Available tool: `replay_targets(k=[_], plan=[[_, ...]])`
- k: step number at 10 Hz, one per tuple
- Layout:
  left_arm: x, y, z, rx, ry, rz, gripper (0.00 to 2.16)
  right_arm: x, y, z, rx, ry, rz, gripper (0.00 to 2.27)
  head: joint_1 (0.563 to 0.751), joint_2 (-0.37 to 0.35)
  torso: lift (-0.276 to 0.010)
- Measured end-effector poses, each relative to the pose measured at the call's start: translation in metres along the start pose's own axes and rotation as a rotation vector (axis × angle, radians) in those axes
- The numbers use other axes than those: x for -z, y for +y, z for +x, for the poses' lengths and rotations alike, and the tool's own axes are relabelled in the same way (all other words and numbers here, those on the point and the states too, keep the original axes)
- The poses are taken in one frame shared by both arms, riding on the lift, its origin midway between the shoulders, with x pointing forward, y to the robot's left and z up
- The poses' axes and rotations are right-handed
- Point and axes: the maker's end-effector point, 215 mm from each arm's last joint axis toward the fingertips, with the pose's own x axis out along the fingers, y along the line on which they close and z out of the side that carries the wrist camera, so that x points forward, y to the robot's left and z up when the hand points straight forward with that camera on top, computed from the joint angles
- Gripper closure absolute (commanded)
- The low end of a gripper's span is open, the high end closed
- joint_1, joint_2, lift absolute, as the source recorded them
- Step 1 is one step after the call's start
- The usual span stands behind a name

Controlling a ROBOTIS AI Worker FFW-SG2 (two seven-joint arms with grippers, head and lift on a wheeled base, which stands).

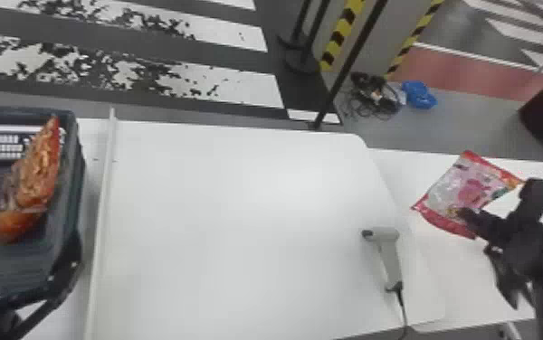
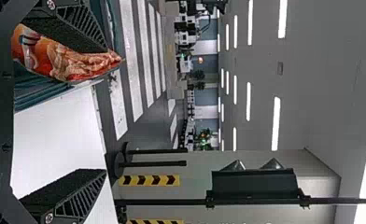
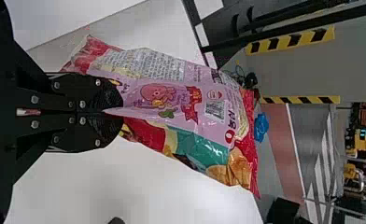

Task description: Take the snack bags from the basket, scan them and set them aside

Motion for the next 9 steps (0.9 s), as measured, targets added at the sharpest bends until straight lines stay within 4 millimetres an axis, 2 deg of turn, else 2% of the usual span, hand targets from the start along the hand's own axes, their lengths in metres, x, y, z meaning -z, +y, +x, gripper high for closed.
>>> replay_targets(k=[1,2,3,4,6,7,9], plan=[[0.000,0.000,0.000,0.001,-0.001,-0.001,0.08,0.014,-0.002,0.004,0.011,0.020,-0.005,2.25,0.695,-0.350,-0.075],[0.000,0.000,0.000,0.001,0.000,-0.001,0.08,0.022,-0.004,0.007,0.018,0.031,-0.007,1.95,0.695,-0.350,-0.075],[0.000,0.000,0.001,0.001,0.000,-0.002,0.08,0.031,-0.005,0.008,0.031,0.042,-0.009,0.74,0.695,-0.350,-0.075],[-0.001,-0.001,0.001,0.002,-0.002,-0.002,0.08,0.035,-0.005,0.008,0.036,0.045,-0.012,0.00,0.695,-0.350,-0.075],[-0.003,-0.002,0.001,0.003,-0.005,-0.001,0.08,0.027,-0.010,0.007,0.044,0.010,0.001,0.05,0.695,-0.350,-0.075],[-0.004,-0.003,0.001,0.005,-0.008,0.000,0.08,0.011,-0.010,0.004,0.036,-0.049,0.011,0.06,0.695,-0.350,-0.075],[-0.005,-0.008,0.001,0.011,-0.008,-0.001,0.08,-0.020,0.011,-0.019,-0.006,-0.155,-0.042,0.06,0.695,-0.350,-0.075]])
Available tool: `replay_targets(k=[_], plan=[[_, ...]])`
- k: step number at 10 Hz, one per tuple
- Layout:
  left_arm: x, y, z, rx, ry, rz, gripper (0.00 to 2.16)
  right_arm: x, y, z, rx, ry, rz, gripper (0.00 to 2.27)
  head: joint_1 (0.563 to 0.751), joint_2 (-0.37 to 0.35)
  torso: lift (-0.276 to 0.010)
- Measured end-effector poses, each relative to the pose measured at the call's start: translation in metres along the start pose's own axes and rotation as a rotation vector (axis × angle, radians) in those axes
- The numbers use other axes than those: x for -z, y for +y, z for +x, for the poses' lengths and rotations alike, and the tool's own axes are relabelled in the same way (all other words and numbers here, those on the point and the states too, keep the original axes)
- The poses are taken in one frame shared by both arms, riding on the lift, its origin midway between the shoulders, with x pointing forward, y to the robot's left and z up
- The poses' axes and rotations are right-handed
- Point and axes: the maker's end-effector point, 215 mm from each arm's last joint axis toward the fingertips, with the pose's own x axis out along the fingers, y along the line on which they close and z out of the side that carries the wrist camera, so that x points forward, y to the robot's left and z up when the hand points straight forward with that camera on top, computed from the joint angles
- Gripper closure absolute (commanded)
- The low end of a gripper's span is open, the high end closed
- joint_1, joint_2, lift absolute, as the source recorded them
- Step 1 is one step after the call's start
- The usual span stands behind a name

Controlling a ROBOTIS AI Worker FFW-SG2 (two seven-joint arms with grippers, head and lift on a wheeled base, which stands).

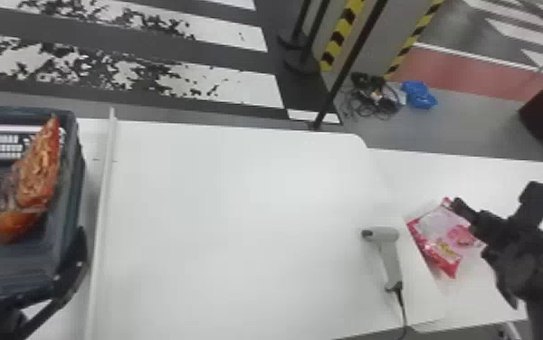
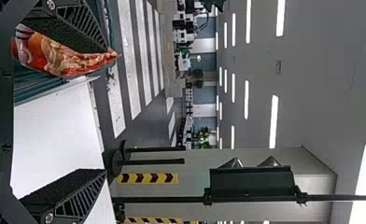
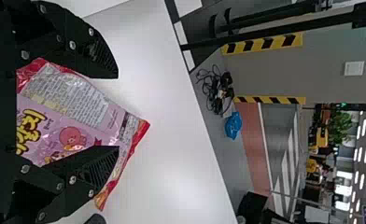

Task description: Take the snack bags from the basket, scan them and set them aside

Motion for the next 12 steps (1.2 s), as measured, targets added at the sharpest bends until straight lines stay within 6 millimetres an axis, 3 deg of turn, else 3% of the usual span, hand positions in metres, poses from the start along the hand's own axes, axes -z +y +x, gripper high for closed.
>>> replay_targets(k=[1,3,5,8,10,12], plan=[[0.001,-0.002,0.000,0.002,0.002,-0.001,0.08,-0.014,0.024,-0.019,-0.043,-0.051,-0.031,0.06,0.695,-0.350,-0.075],[0.002,-0.006,0.001,0.004,0.005,-0.001,0.08,-0.029,0.099,-0.073,-0.178,-0.133,-0.056,0.06,0.695,-0.350,-0.075],[0.002,-0.010,0.001,0.002,0.005,-0.003,0.08,-0.012,0.184,-0.121,-0.327,-0.158,-0.030,0.06,0.695,-0.350,-0.075],[0.000,-0.015,0.002,0.009,0.003,-0.005,0.08,0.015,0.284,-0.186,-0.495,-0.213,-0.005,0.06,0.695,-0.350,-0.075],[0.002,-0.017,0.001,0.012,0.015,-0.008,0.08,0.022,0.318,-0.222,-0.588,-0.284,0.003,0.06,0.695,-0.284,-0.075],[0.004,-0.010,0.000,-0.011,0.020,-0.030,0.08,0.039,0.333,-0.258,-0.640,-0.348,0.021,0.06,0.695,-0.231,-0.075]])
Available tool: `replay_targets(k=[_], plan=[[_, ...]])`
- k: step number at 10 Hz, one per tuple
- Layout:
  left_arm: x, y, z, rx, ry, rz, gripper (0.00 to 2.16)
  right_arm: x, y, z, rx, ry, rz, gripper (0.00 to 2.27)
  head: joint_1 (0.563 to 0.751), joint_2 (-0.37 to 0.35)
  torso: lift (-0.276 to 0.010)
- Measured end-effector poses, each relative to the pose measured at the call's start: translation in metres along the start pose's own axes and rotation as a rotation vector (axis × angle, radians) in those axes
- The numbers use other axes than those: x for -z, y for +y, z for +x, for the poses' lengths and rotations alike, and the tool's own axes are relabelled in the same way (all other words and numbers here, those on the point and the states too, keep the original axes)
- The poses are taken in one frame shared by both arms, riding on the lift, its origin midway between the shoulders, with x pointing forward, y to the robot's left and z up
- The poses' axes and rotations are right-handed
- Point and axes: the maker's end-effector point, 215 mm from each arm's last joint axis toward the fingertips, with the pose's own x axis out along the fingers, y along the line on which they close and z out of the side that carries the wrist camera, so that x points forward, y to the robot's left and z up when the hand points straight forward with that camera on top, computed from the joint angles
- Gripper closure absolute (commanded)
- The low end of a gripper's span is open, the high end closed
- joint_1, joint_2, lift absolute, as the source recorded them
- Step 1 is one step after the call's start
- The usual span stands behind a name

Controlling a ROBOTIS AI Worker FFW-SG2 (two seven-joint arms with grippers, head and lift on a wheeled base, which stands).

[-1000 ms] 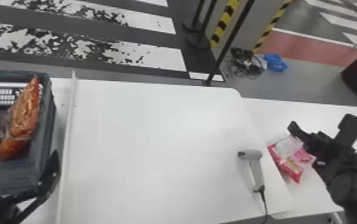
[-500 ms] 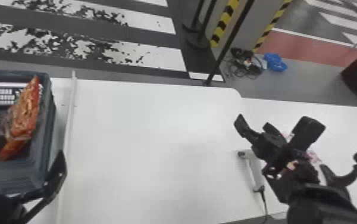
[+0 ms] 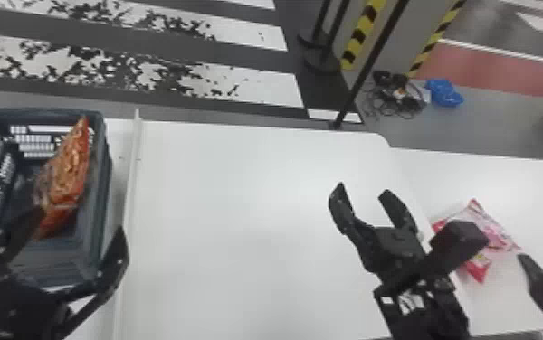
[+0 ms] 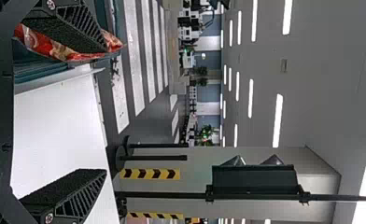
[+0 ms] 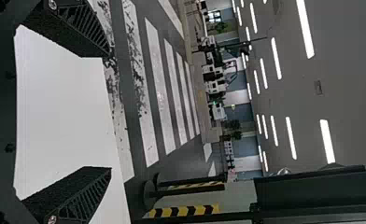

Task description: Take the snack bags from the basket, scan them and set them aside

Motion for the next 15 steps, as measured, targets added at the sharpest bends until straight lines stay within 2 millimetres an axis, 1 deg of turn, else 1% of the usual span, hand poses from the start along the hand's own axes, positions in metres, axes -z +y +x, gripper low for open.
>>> replay_targets(k=[1,2,3,4,5,8,10,11,12,13,15], plan=[[-0.001,0.013,0.000,-0.039,-0.001,-0.013,0.08,0.001,0.011,-0.011,-0.015,-0.028,-0.001,0.07,0.695,-0.213,-0.075],[-0.006,0.029,0.001,-0.080,-0.009,-0.024,0.08,0.001,0.016,-0.017,-0.022,-0.040,-0.002,0.07,0.695,-0.179,-0.075],[-0.009,0.047,0.003,-0.130,-0.004,-0.029,0.08,0.000,0.016,-0.020,-0.024,-0.046,-0.007,0.07,0.695,-0.149,-0.075],[-0.008,0.061,0.010,-0.179,0.018,-0.031,0.08,-0.001,0.016,-0.021,-0.026,-0.048,-0.011,0.07,0.695,-0.127,-0.075],[-0.005,0.069,0.024,-0.206,0.043,-0.040,0.08,-0.002,0.018,-0.022,-0.032,-0.048,-0.014,0.08,0.695,-0.115,-0.075],[0.002,0.080,0.073,-0.242,0.101,-0.069,0.08,-0.002,0.025,-0.022,-0.060,-0.045,-0.030,0.08,0.695,-0.101,-0.075],[0.010,0.081,0.101,-0.275,0.115,-0.068,0.09,0.002,0.022,-0.022,-0.065,-0.035,-0.043,0.08,0.695,-0.106,-0.075],[0.021,0.082,0.114,-0.281,0.139,-0.060,0.09,0.005,0.019,-0.022,-0.066,-0.029,-0.050,0.08,0.695,-0.113,-0.075],[0.030,0.083,0.121,-0.281,0.164,-0.056,0.09,0.007,0.018,-0.021,-0.067,-0.024,-0.054,0.08,0.695,-0.115,-0.075],[0.036,0.085,0.123,-0.289,0.183,-0.053,0.09,0.009,0.016,-0.019,-0.068,-0.021,-0.055,0.08,0.695,-0.115,-0.075],[0.047,0.090,0.120,-0.314,0.216,-0.042,0.18,0.013,0.013,-0.016,-0.066,-0.016,-0.054,0.08,0.695,-0.112,-0.075]])
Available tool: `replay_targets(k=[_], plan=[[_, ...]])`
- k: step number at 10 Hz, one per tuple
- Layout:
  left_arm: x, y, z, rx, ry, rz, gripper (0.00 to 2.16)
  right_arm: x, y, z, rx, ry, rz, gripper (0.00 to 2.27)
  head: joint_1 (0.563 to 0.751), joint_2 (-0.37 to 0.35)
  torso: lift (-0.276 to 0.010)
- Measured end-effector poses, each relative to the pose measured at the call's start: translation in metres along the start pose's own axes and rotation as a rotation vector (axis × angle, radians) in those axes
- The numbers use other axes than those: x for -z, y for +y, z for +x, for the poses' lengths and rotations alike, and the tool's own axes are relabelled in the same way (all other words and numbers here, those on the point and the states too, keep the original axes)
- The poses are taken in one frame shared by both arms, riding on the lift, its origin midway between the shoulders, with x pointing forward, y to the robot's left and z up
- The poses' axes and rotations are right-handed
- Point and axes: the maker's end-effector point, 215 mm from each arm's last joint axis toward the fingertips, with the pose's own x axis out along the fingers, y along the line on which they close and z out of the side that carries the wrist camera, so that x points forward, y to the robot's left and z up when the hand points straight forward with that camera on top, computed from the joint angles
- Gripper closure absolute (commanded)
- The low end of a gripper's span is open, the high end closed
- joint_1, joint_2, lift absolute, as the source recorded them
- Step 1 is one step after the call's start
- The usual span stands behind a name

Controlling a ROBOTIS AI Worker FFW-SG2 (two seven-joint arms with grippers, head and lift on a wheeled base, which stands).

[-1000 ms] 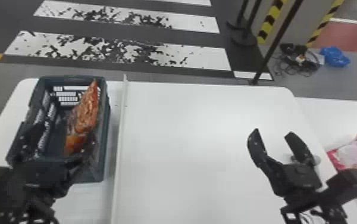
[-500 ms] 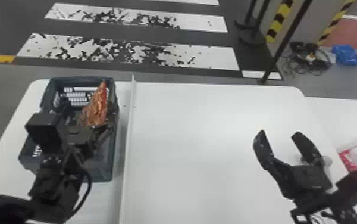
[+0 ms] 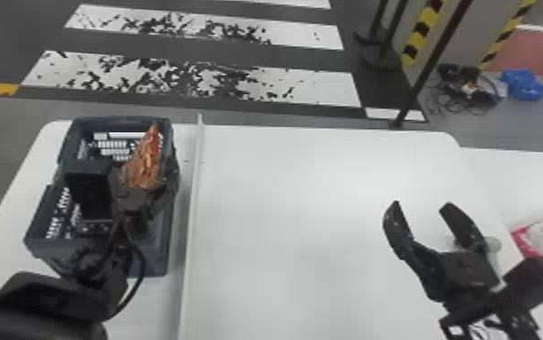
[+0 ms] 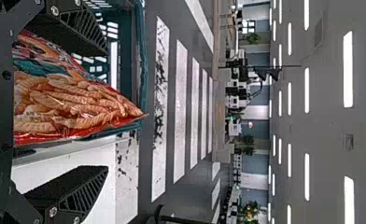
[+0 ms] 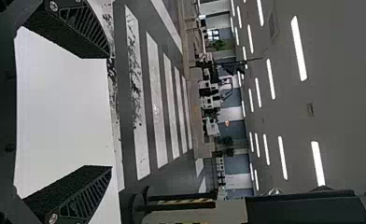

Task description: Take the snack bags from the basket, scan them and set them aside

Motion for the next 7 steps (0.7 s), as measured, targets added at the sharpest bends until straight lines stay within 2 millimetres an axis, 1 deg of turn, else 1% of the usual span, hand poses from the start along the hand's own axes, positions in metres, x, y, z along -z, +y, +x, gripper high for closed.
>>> replay_targets(k=[2,3,4,7], plan=[[0.013,0.006,-0.001,-0.013,0.039,0.014,0.18,0.002,-0.001,0.001,0.001,0.002,0.001,0.08,0.695,-0.104,-0.075],[0.019,0.010,-0.002,-0.019,0.054,0.020,0.28,0.002,-0.002,0.002,0.000,0.001,0.000,0.08,0.695,-0.100,-0.075],[0.021,0.014,-0.003,-0.030,0.058,0.023,0.33,0.002,-0.002,0.002,-0.001,0.000,-0.001,0.08,0.695,-0.097,-0.075],[0.019,0.021,-0.010,-0.059,0.048,0.028,0.33,0.002,-0.001,0.002,-0.003,0.000,-0.002,0.08,0.695,-0.086,-0.075]])
